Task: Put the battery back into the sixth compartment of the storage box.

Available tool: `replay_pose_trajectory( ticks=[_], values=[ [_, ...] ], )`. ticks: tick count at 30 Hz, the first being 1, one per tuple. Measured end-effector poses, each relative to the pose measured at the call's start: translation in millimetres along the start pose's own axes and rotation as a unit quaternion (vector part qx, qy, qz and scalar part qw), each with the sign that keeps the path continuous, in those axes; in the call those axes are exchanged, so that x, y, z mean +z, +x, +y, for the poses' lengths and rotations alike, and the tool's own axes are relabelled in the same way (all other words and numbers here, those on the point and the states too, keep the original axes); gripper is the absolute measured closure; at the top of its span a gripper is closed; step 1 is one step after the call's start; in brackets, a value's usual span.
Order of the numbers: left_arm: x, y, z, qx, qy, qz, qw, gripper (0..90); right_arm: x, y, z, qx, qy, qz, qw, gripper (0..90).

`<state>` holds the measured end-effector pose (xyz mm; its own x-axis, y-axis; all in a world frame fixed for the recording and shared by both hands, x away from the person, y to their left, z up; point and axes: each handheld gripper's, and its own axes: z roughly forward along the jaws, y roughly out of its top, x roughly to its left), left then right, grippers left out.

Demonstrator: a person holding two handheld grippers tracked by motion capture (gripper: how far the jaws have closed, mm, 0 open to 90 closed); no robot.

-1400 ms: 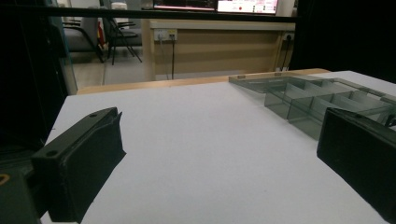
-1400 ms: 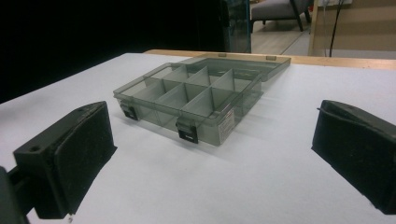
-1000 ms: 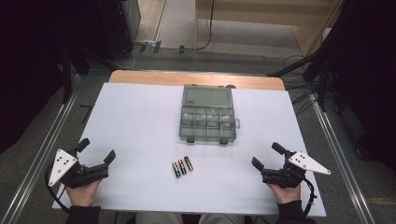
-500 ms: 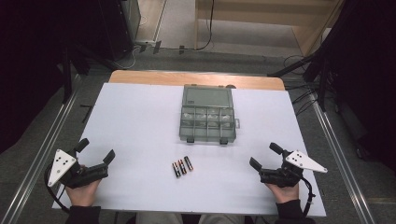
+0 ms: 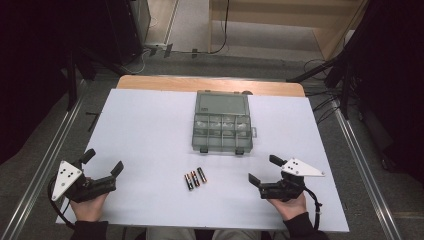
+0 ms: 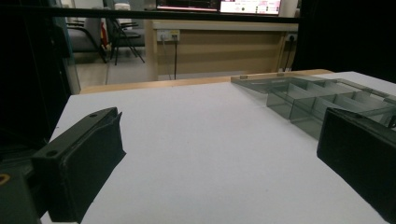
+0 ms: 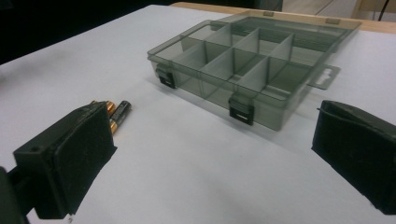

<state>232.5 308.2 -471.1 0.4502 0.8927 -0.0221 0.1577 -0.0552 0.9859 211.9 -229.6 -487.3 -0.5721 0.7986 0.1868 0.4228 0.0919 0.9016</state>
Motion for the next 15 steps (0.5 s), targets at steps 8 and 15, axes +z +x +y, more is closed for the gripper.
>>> replay_pose_trajectory(
  ticks=[8, 15],
  values=[
    [-0.7, 1.1, -0.2, -0.007, -0.002, -0.004, 1.0000, 0.3, 18.4, 16.4, 8.0, -0.011, 0.028, 0.008, 0.9995, 0.0],
    [-0.3, 1.5, -0.6, -0.010, -0.003, -0.004, 0.9999, 0.3, 32.9, 28.3, 13.7, 0.000, 0.051, 0.030, 0.9983, 0.0]
  ],
)
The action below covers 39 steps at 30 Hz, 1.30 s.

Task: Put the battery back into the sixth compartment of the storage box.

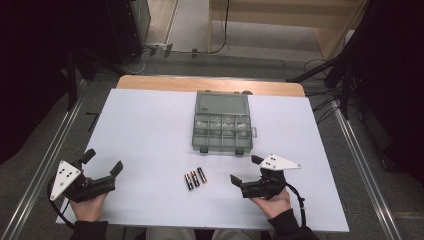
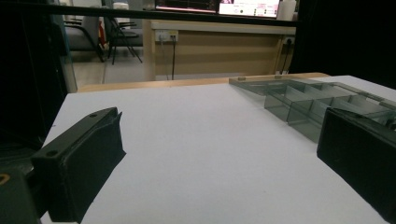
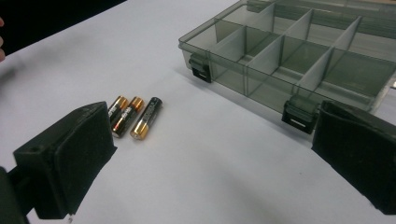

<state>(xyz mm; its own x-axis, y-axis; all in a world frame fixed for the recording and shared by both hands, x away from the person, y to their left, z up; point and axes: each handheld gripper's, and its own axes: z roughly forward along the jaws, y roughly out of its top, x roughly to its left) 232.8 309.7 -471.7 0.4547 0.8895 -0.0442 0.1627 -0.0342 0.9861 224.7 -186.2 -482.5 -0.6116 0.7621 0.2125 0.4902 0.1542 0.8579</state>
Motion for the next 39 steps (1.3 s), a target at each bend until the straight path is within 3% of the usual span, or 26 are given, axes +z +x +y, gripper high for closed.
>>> replay_pose_trajectory(
  ticks=[18, 24, 28, 29, 39],
  values=[
    [0.1, -0.3, 0.1, 0.001, 0.001, -0.003, 1.0000, 0.3, 36.0, 12.4, 19.2, 0.017, 0.058, 0.012, 0.9981, 0.0],
    [-0.1, -0.3, -0.1, 0.000, 0.001, -0.003, 1.0000, 0.3, 50.0, 18.9, 27.8, 0.004, 0.080, 0.004, 0.9968, 0.3],
    [-0.7, -0.7, -0.1, -0.002, -0.001, -0.003, 1.0000, 0.3, 57.7, 23.8, 31.6, -0.010, 0.100, -0.002, 0.9949, 0.4],
    [-0.9, -0.6, -0.3, -0.003, -0.001, -0.003, 1.0000, 0.3, 63.1, 27.1, 34.1, -0.014, 0.116, -0.006, 0.9931, 0.4],
    [-1.2, -0.4, -0.5, -0.004, -0.003, -0.003, 1.0000, 0.3, 86.9, 39.6, 41.9, -0.010, 0.182, -0.001, 0.9833, 0.4]
  ],
)
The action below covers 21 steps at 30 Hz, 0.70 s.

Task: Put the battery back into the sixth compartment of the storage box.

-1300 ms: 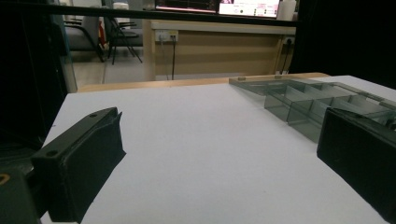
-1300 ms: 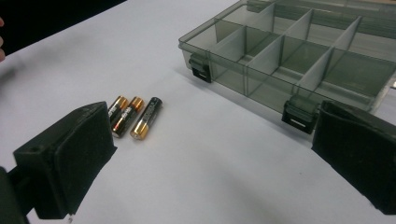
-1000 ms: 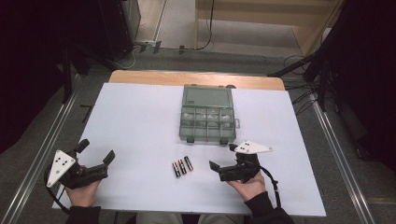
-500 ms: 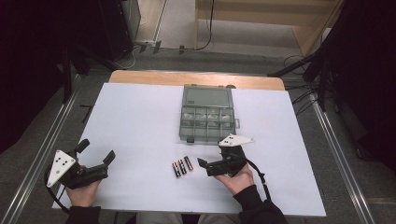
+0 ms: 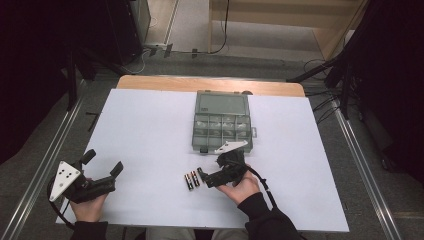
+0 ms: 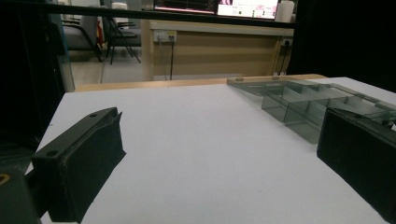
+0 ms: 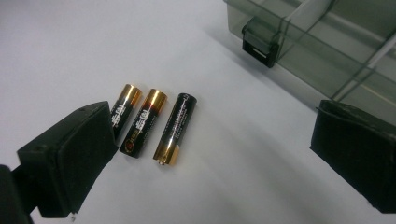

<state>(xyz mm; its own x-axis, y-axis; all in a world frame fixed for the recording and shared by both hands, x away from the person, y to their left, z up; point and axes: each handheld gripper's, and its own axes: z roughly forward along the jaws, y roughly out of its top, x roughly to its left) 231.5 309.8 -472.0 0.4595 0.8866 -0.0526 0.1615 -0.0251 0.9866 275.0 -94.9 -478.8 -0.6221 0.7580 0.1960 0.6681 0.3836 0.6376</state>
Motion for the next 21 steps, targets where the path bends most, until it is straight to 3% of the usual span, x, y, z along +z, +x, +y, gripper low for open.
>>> replay_pose_trajectory(
  ticks=[4, 12, 16, 21],
  values=[
    [-0.2, 0.0, 0.0, -0.001, 0.000, 0.000, 1.0000, 0.3, 5.8, 2.3, 4.1, 0.006, 0.021, 0.002, 0.9998, 0.5],
    [0.0, 0.0, -0.2, -0.003, 0.000, -0.001, 1.0000, 0.3, 17.4, 14.4, 12.9, -0.010, 0.072, -0.030, 0.9969, 2.1],
    [0.1, 0.0, -0.3, -0.004, 0.000, -0.002, 1.0000, 0.3, 22.9, 18.4, 19.0, 0.005, 0.107, -0.037, 0.9935, 11.8],
    [0.5, -0.1, -0.4, -0.004, 0.002, -0.003, 1.0000, 0.3, 23.8, 18.6, 23.6, 0.016, 0.127, -0.035, 0.9912, 22.2]
  ],
)
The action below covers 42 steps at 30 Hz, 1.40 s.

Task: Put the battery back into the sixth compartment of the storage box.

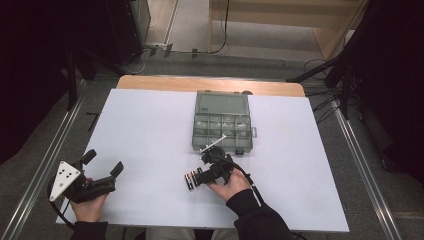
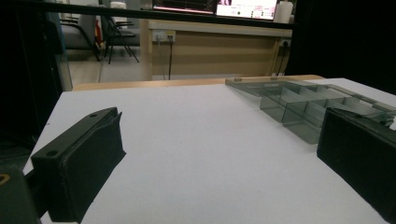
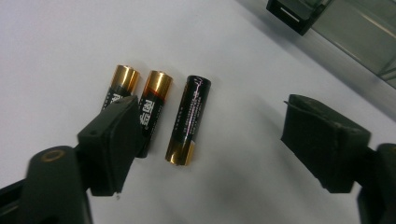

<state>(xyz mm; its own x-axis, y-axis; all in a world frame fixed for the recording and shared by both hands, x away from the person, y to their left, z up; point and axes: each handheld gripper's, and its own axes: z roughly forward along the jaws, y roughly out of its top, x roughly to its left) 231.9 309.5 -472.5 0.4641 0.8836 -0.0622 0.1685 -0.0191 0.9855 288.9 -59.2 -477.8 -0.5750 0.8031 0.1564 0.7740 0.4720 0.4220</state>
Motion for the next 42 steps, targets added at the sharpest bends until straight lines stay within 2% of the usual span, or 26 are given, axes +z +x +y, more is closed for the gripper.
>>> replay_pose_trajectory(
  ticks=[3, 4, 6, 8, 11, 13, 14, 17, 20, 21, 33, 41, 42],
  values=[
    [0.1, 0.0, 0.0, 0.000, 0.000, 0.000, 1.0000, 0.3, 0.4, 1.8, 1.5, -0.002, 0.011, -0.002, 0.9999, 27.5],
    [0.1, -0.1, -0.1, -0.002, -0.001, 0.000, 1.0000, 0.3, 0.9, 5.1, 3.2, -0.009, 0.023, -0.011, 0.9996, 32.6],
    [0.2, 0.2, -0.1, -0.002, 0.000, 0.000, 1.0000, 0.3, 0.5, 9.5, 4.7, -0.011, 0.029, -0.020, 0.9993, 38.9],
    [0.3, 0.4, -0.2, -0.002, 0.001, 0.000, 1.0000, 0.3, 0.4, 11.5, 5.3, -0.015, 0.030, -0.023, 0.9992, 42.2],
    [0.2, 0.2, -0.2, -0.003, 0.000, 0.000, 1.0000, 0.3, 3.4, 18.9, 8.2, -0.019, 0.052, -0.028, 0.9981, 52.0],
    [0.0, 0.4, -0.1, -0.003, 0.000, -0.001, 1.0000, 0.3, 5.3, 20.6, 9.7, -0.015, 0.060, -0.038, 0.9974, 57.9],
    [0.0, 0.4, -0.1, -0.003, 0.000, -0.001, 1.0000, 0.3, 5.3, 20.6, 9.7, -0.015, 0.060, -0.038, 0.9974, 57.9],
    [0.1, 1.1, -0.3, -0.005, 0.000, -0.002, 1.0000, 0.3, 7.9, 20.9, 11.5, -0.002, 0.074, -0.028, 0.9968, 67.3],
    [0.3, 1.3, -0.5, -0.008, -0.001, -0.004, 1.0000, 0.3, 8.7, 20.4, 12.2, -0.003, 0.078, -0.032, 0.9964, 72.3],
    [0.4, 1.4, -0.6, -0.010, -0.001, -0.005, 0.9999, 0.3, 8.2, 19.2, 13.2, 0.006, 0.081, -0.030, 0.9962, 76.7],
    [0.3, 2.0, -0.9, -0.014, -0.003, -0.006, 0.9999, 0.3, 6.9, 16.1, 13.2, 0.006, 0.080, -0.030, 0.9964, 77.2],
    [0.3, 2.0, -0.9, -0.013, -0.002, -0.006, 0.9999, 0.3, -6.5, 6.8, 17.1, 0.030, 0.052, -0.022, 0.9980, 77.2],
    [0.3, 2.3, -0.9, -0.013, -0.002, -0.006, 0.9999, 0.3, -10.9, 4.2, 19.1, 0.038, 0.041, -0.019, 0.9983, 77.2]
  ],
)
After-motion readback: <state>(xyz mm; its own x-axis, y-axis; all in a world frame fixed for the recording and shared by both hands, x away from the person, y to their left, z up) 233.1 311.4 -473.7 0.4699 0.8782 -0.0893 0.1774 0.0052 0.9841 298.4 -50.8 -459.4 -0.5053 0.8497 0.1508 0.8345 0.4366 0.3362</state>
